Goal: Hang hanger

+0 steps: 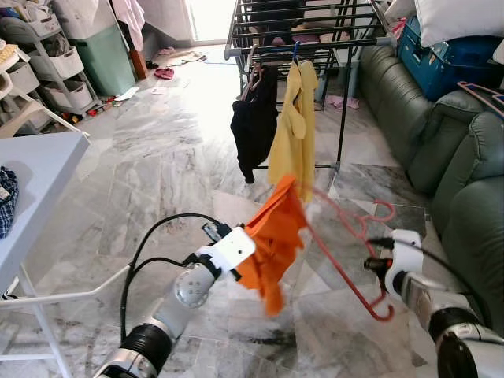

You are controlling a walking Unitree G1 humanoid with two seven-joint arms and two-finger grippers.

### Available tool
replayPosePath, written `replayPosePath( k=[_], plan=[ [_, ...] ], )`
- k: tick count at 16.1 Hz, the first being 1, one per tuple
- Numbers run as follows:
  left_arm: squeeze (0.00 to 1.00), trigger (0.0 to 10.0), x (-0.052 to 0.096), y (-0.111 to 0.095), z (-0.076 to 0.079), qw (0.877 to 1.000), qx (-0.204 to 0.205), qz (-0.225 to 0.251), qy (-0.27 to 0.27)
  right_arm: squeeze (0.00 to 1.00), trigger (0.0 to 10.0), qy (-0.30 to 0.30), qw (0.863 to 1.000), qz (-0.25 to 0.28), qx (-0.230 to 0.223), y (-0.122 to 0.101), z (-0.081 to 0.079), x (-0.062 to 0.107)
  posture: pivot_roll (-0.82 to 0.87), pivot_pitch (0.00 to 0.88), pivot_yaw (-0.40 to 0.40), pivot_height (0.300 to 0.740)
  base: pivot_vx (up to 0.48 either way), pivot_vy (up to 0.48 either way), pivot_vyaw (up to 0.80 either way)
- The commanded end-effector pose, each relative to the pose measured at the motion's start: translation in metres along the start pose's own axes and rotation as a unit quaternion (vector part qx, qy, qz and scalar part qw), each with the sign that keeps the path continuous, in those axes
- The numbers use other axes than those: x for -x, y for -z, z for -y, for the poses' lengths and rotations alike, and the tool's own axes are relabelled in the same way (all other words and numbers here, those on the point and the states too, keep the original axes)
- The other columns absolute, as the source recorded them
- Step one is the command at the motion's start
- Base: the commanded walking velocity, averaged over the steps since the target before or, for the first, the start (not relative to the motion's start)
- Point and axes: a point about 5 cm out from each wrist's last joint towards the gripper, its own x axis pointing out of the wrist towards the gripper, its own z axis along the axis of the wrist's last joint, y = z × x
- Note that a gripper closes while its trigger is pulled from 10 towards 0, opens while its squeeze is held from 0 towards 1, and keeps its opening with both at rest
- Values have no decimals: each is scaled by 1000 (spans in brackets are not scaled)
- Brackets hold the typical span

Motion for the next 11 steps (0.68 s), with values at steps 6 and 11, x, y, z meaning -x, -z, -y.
replayPosePath(
  k=[6,11],
  plan=[
    [0,10000,0,15,28,997,-39,-48,37,0,10000,-48,993,81,-68,-71,-51,-5,-99,0,83,740,0,0,0],
    [0,10000,-2,18,19,993,-99,-58,1,0,10000,-152,987,43,-41,-62,-87,-4,-107,0,80,740,0,0,0]
  ],
)
